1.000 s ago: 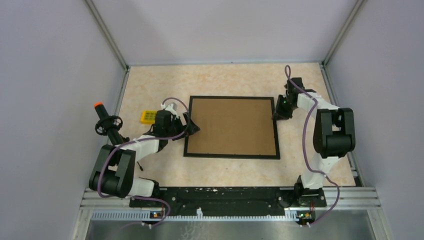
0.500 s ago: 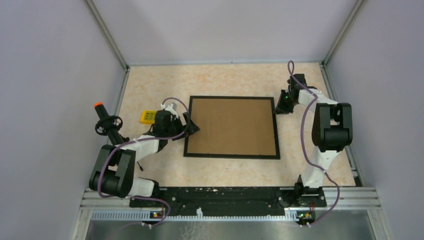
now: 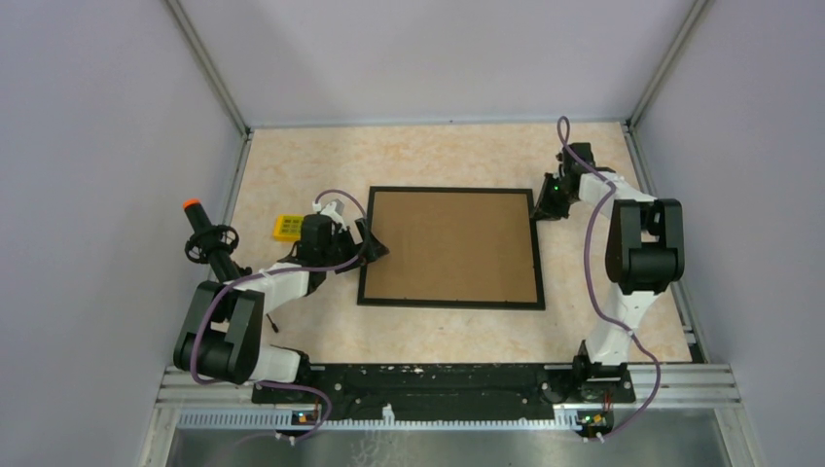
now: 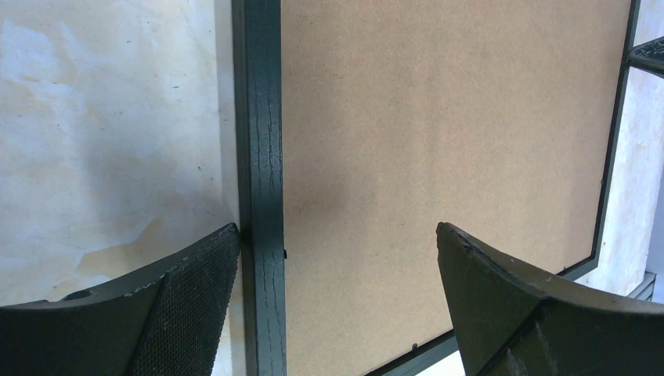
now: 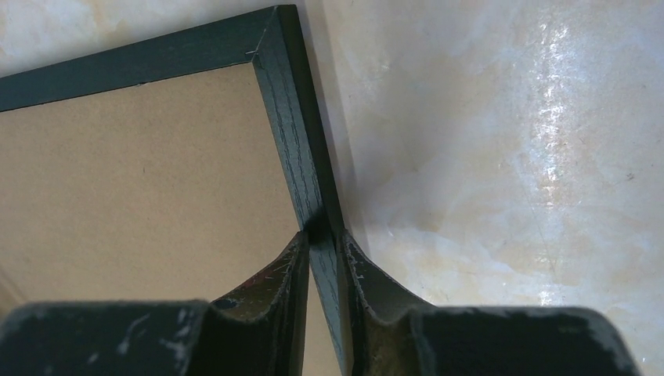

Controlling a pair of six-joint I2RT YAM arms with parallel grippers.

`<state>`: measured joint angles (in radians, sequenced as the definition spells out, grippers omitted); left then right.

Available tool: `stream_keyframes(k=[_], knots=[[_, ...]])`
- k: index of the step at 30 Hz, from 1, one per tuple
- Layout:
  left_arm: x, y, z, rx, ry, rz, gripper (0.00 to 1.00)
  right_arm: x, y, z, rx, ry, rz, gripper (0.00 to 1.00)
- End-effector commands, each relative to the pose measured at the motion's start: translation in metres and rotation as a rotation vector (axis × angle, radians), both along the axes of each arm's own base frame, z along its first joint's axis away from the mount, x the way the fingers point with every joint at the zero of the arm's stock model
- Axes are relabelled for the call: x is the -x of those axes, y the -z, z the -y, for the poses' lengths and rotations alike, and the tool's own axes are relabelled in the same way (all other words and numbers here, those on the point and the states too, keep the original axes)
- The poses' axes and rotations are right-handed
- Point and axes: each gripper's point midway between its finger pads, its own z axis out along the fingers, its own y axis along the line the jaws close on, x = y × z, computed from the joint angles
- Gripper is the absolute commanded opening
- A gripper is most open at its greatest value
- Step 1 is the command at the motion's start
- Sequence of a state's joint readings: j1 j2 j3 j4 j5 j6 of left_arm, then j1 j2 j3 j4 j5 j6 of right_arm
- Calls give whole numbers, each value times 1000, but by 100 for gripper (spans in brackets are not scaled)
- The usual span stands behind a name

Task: Put the photo into the frame
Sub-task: Install the photo frame at the center of the board.

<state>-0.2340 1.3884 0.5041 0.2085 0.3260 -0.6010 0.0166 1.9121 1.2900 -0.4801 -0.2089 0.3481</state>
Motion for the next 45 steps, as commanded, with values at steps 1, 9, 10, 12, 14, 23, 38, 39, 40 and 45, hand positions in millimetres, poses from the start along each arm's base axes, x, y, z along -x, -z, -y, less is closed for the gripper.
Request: stream_keyframes(k=[1,9,10,12,14,23,38,39,40,45], knots=[[20,20,3,9,24,-97,99,19,13,-1,48,-25,-58,18],[20,19,2,11,23,-92,99,17,7,10,39,7,-43,18],[20,19,2,12,23,-92,99,17,7,10,39,6,-42,18],[20,20,2,12,23,-93,99,18,8,11,44,10,-46,18],[21,20,2,12,22,-94,99,19,8,12,43,20,-46,18],[21,20,2,17,23,-94,99,24,4,10,25,23,-29,18],[21,20,1,19,23,-95,99,24,-2,14,-133,75,1,19],[20,20,2,20,24,-95,99,25,-2,15,-122,77,-2,19],[21,20,2,21,25,-97,99,26,-2,18,-111,85,2,20],[21,20,2,21,25,-98,99,28,-5,24,-138,110,22,23]])
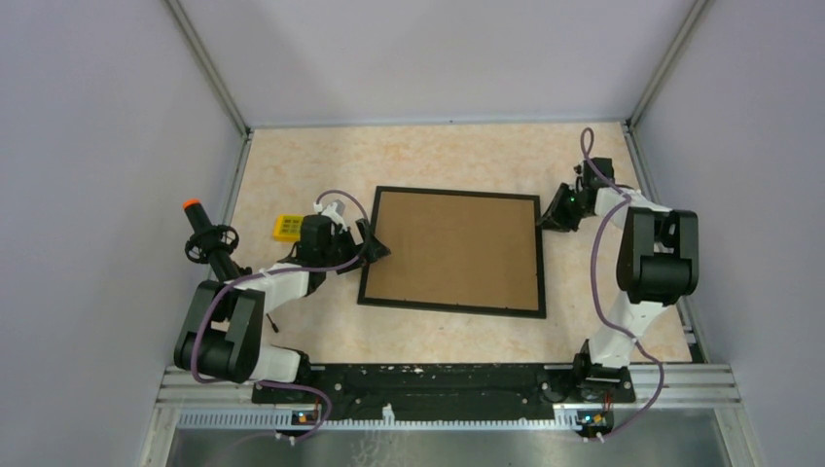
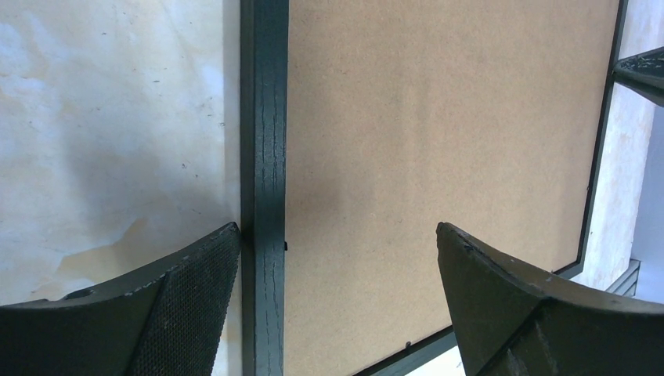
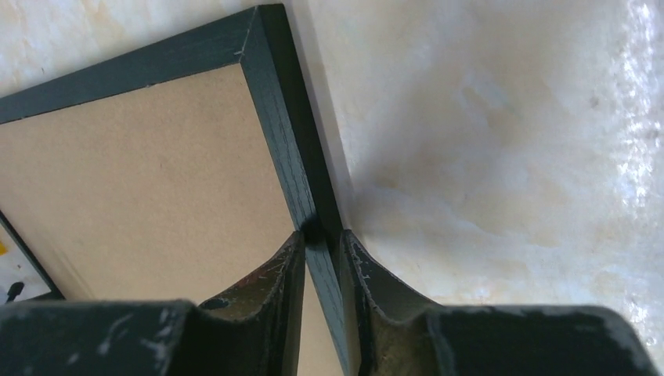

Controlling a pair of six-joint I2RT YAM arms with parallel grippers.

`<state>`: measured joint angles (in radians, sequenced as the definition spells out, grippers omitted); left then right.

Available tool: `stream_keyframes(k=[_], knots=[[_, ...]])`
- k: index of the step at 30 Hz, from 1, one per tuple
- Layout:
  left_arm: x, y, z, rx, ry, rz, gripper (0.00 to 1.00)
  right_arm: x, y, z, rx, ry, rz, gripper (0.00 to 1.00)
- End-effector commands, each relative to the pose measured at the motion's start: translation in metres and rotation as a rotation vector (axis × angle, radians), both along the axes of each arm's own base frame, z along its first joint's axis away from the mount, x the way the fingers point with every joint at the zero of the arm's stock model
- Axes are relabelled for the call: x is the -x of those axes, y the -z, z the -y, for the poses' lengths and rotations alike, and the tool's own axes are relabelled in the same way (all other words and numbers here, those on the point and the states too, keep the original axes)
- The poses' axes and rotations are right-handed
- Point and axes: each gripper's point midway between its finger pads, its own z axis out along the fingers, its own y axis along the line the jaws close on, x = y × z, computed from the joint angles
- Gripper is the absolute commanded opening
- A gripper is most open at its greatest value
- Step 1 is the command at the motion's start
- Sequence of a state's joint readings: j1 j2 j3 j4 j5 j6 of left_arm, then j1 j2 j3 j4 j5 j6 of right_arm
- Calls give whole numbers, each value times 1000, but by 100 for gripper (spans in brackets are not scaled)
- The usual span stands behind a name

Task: Put the photo into the frame
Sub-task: Install the photo frame at the center of the board.

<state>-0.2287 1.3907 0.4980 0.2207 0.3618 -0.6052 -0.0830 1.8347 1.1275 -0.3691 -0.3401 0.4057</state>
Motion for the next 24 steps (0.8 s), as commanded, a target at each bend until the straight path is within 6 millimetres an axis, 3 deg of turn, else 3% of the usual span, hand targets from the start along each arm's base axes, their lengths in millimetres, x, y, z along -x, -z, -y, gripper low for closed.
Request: stream_keyframes(k=[1,6,9,10,16,24], knots=[[18,21,-2,-6,5,-93,99,8,-9,10,14,26,7,23],[18,20,-2,-5,5,-92,99,9,-7,6,-16,18,5,22],[18,21,-2,-5,6,-92,99,8,-9,3,-58,23,19,35],[18,20,-2,-6,6,-91,99,8,-11,4,-63,26,26,35],[18,21,-2,-5,7,-93,99,13,-4,10,-25,25,7,27],[18,21,-2,-5,8,-95,99,16,8,1,3,-12,-27,26]])
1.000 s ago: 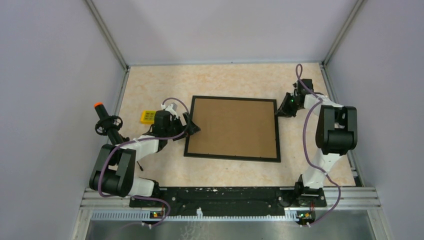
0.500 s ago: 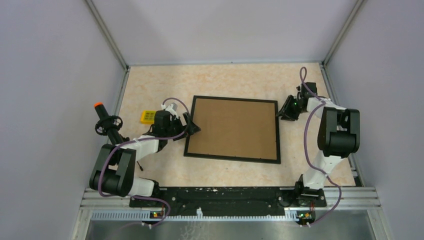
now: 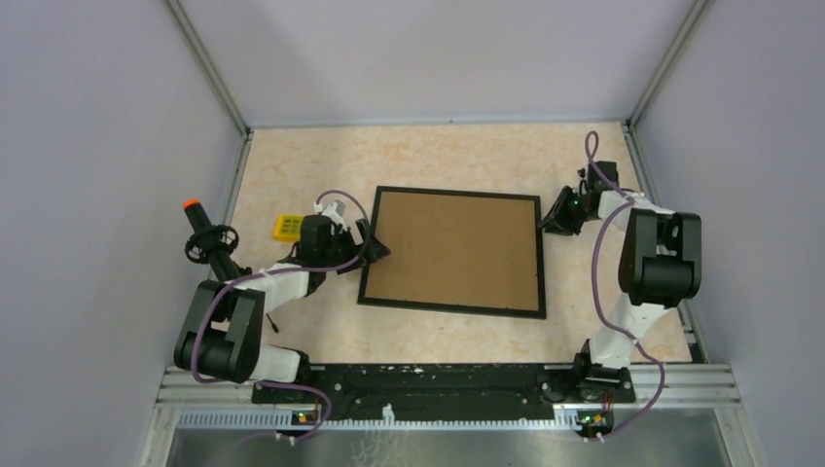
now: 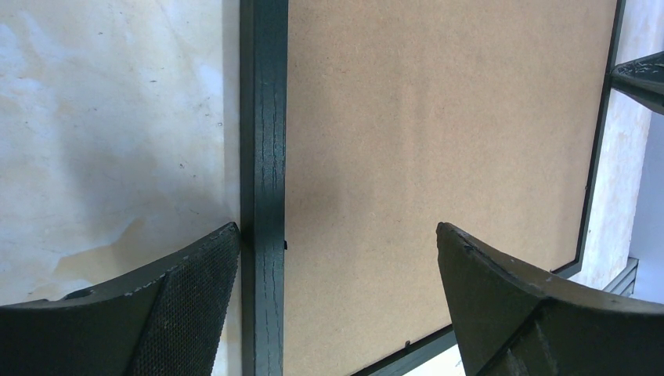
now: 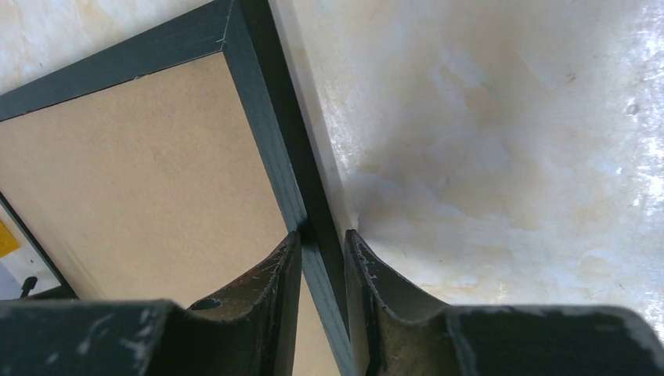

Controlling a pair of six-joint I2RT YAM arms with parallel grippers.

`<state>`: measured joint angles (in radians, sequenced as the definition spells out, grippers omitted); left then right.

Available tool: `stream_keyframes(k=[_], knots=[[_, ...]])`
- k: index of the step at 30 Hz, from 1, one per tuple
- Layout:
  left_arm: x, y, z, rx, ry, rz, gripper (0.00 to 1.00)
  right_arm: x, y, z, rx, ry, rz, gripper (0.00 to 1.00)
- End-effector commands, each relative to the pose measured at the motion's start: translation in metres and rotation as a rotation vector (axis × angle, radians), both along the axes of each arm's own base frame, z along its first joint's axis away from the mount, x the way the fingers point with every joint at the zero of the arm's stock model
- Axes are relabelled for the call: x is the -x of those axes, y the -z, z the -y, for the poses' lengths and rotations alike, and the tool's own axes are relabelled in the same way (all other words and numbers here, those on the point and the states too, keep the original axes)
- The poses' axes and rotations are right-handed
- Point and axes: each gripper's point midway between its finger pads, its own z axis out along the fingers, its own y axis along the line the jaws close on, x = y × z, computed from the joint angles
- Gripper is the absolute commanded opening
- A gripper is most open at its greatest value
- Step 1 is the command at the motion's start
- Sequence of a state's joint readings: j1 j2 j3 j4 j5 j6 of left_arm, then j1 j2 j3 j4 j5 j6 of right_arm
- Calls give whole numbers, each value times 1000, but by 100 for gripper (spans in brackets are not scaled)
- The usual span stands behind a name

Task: Put the photo into the frame
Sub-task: Install the photo frame at the center of the board.

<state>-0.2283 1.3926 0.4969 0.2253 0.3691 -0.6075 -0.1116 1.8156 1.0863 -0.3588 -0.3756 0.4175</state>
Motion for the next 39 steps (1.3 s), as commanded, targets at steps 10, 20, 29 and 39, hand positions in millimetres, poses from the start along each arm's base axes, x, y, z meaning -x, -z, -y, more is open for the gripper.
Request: stream_keyframes(k=[10,20,29,39], knots=[[17,21,-2,-9,9,-94,99,11,16,-14,96,-76,-53,25],[17,22,0,-4,19,-97,99,26,51,-24,332,-168,-223,26],[17,21,-1,-11,19,-95,99,31,58,-64,642,-363,-311,30],[44,-61,-9,-251,-144,-34,99,-3,-47,-55,476,-240,-17,67]])
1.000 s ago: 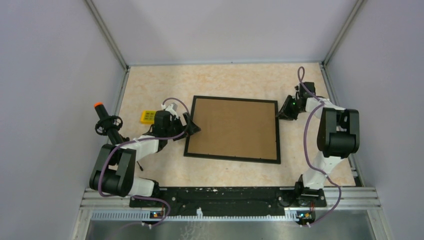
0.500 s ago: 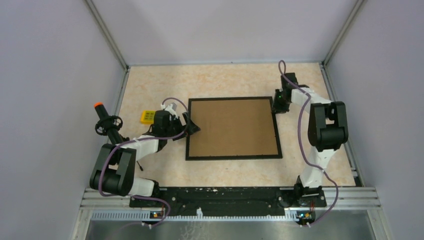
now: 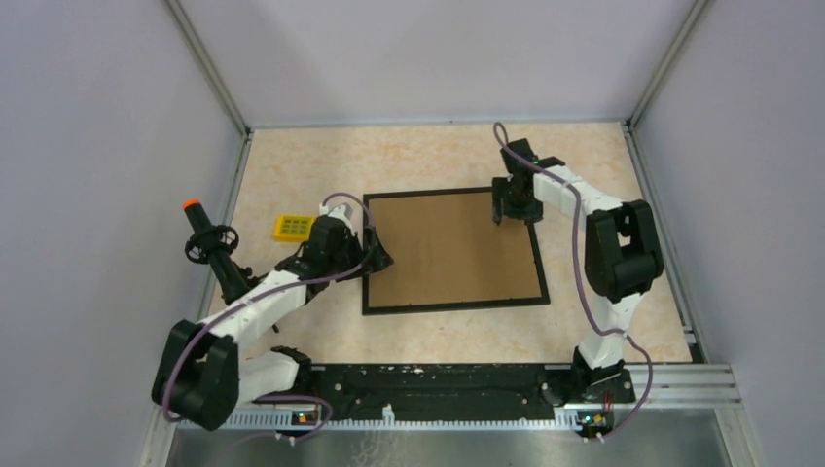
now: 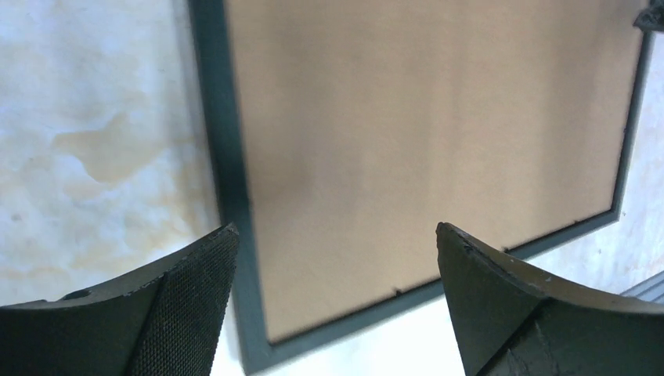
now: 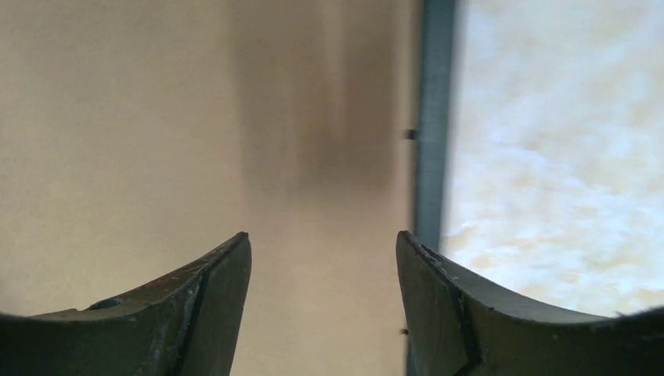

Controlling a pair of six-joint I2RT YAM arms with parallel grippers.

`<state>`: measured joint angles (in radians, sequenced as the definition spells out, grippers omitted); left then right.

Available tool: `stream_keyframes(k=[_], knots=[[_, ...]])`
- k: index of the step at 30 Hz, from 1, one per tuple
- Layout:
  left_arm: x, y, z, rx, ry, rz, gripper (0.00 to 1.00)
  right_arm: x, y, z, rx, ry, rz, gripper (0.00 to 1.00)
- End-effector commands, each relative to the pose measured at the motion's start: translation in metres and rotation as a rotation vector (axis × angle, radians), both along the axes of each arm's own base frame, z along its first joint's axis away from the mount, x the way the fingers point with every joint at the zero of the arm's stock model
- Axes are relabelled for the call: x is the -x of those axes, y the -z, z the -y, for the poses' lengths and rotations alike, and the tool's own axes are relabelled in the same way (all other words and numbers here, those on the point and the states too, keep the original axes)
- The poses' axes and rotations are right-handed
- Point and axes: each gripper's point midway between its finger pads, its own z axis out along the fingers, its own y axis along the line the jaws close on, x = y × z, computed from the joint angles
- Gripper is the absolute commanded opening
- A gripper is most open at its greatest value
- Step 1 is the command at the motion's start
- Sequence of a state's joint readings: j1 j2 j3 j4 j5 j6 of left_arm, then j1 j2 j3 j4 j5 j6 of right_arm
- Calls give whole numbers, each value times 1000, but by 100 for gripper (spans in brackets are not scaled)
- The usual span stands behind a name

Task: Put the photo into the frame
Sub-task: Install the photo frame at the center of the board, then adjust the photo frame at the center of the board.

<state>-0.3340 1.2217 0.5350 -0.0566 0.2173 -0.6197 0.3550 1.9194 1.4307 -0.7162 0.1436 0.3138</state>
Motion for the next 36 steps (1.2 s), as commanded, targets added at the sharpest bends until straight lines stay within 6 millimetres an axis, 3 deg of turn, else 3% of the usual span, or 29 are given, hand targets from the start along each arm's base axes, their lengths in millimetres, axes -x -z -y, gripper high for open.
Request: stream_keyframes(k=[1,3,9,13,16,19,21,29,33,36], knots=[[27,-52,-7,-155,-144,-5,99,0,-20,44,-34,111,41,66],[56,-54,9,-118,-138,-69,99,10,-13,51,-20,138,59,61],[158,-16,88,0,-27,-379,99,25,-8,76,13,225,115,60],[189,-8,137,12,6,-356,99,29,9,72,-26,222,83,58],[195,16,158,-15,8,-393,99,32,19,69,-42,230,64,50],[179,25,171,-8,-13,-363,98,40,21,68,-56,234,56,46],[159,26,166,-23,-64,-306,98,48,22,66,-77,238,47,44],[61,35,122,-101,-127,-220,96,92,36,52,-201,289,-12,36],[9,30,93,-153,-135,-176,97,125,44,31,-338,293,-73,30],[-28,21,71,-151,-178,-134,98,150,38,3,-490,263,-107,26]])
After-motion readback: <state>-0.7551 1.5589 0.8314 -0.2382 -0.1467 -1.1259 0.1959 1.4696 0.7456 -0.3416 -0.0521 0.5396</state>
